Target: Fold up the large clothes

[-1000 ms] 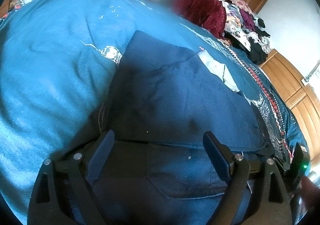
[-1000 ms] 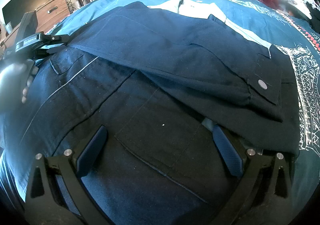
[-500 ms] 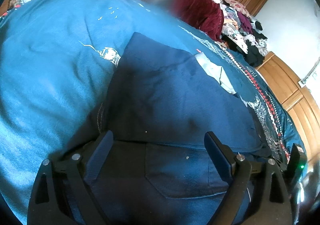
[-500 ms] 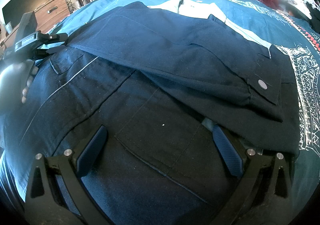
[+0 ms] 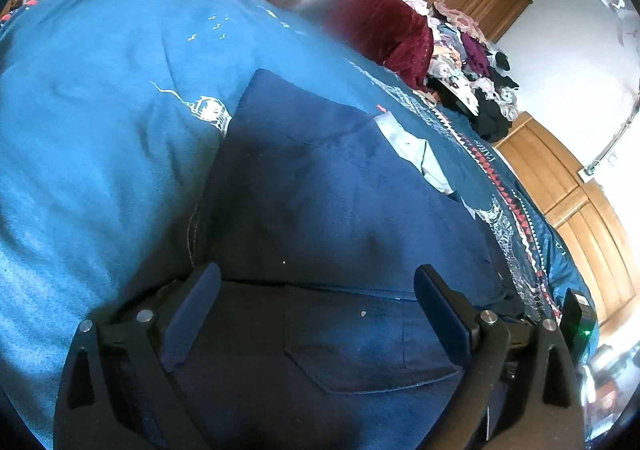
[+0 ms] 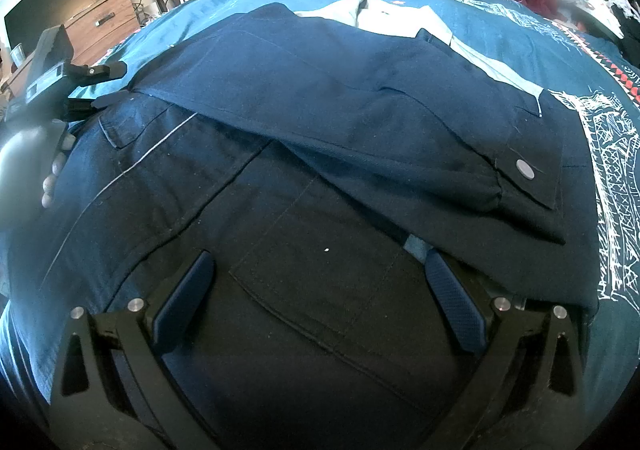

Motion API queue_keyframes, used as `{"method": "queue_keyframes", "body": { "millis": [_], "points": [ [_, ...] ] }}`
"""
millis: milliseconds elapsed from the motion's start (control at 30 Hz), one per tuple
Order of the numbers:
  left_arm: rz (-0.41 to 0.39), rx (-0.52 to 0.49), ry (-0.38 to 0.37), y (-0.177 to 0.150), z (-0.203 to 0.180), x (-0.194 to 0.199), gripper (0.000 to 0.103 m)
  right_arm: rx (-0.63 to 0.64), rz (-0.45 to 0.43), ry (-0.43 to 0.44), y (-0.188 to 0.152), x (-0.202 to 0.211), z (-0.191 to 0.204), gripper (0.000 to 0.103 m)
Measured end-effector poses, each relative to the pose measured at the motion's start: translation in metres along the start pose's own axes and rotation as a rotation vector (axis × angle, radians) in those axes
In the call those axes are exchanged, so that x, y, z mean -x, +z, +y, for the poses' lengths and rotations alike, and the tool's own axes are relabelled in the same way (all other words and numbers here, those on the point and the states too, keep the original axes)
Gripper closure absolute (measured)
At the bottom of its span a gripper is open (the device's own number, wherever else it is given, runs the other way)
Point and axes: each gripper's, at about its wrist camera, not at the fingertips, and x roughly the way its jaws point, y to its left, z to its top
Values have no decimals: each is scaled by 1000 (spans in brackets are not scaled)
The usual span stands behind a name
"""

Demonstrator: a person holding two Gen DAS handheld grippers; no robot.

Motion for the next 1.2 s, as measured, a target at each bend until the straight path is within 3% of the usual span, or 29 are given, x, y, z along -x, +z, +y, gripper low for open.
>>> {"method": "queue_keyframes", "body": {
  "millis": [1200],
  "points": [
    [-18, 17, -54, -3, 3, 8, 2, 2, -1, 0, 0, 0, -1, 0]
  ]
}}
